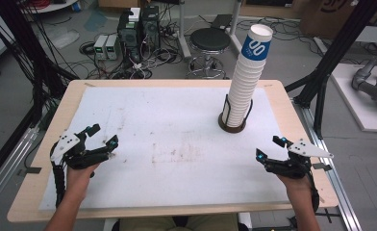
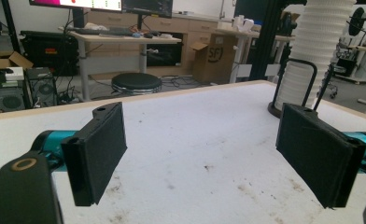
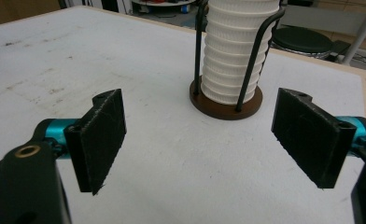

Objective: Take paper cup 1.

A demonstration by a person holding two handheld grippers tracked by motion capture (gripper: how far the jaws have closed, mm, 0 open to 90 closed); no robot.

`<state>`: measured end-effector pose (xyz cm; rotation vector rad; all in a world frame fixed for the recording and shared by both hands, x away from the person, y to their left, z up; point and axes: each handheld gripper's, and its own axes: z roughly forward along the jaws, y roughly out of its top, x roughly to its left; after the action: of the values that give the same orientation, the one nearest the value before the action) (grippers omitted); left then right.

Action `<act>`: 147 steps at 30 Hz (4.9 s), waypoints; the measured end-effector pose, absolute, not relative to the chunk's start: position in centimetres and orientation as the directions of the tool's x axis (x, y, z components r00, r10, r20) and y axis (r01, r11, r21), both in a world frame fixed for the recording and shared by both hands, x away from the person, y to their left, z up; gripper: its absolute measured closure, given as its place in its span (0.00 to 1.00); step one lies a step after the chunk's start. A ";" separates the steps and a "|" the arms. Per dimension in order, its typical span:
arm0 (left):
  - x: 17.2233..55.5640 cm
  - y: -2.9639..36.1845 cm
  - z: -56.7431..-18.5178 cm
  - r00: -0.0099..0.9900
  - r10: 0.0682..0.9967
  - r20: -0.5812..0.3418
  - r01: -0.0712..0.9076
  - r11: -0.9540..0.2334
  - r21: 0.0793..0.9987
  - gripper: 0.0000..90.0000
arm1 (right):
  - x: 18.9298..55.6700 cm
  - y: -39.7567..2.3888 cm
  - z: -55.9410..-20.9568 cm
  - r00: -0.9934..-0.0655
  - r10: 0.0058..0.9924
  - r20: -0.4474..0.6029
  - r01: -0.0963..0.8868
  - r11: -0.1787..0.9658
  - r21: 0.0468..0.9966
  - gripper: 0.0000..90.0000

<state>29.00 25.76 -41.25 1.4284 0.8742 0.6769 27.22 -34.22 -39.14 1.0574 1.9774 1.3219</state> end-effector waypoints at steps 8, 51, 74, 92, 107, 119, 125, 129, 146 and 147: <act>29.2 25.5 -41.4 0.537 0.836 -0.110 0.118 0.055 0.991 0.18 | 27.3 -34.5 -39.1 -0.550 0.835 0.006 0.314 0.200 0.928 0.20; 29.0 24.7 -41.3 0.599 0.792 -0.118 0.144 0.038 0.989 0.18 | 34.6 -31.2 -25.9 -0.638 0.769 0.033 0.256 0.171 0.952 0.20; 29.2 24.5 -41.6 0.613 0.776 -0.148 0.171 0.053 0.984 0.18 | 39.6 -30.6 -18.4 -0.575 0.818 0.029 0.264 0.152 0.953 0.20; 29.4 24.4 -41.7 0.615 0.772 -0.160 0.176 0.064 0.982 0.18 | 44.6 -28.9 -16.3 -0.500 0.864 0.056 0.344 0.139 0.928 0.20; 29.5 24.5 -41.8 0.615 0.772 -0.161 0.184 0.058 0.981 0.18 | 45.2 -28.3 -15.8 -0.505 0.863 0.022 0.315 0.161 0.935 0.30; 29.6 24.4 -41.9 0.620 0.766 -0.169 0.188 0.064 0.980 0.18 | 43.9 -28.6 -12.7 -0.489 0.872 0.006 0.213 0.113 0.971 0.31; 29.5 24.4 -41.9 0.625 0.761 -0.172 0.185 0.070 0.980 0.18 | 42.6 -28.9 -10.7 -0.483 0.876 -0.022 0.152 0.108 0.983 0.31; 29.5 24.4 -41.8 0.630 0.758 -0.173 0.184 0.070 0.980 0.18 | 41.7 -29.2 -10.0 -0.484 0.874 -0.036 0.127 0.110 0.986 0.31; 29.4 24.3 -41.8 0.645 0.743 -0.178 0.187 0.072 0.980 0.18 | 34.7 -32.1 -11.2 -0.563 0.823 -0.074 0.089 0.150 0.985 0.31; 29.4 24.2 -41.7 0.646 0.742 -0.180 0.189 0.073 0.979 0.18 | 34.1 -32.3 -11.4 -0.572 0.816 -0.078 0.083 0.152 0.985 0.31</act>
<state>29.43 24.22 -41.74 1.4730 0.8233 0.4954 34.12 -32.29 -11.40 0.8594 1.7957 1.4744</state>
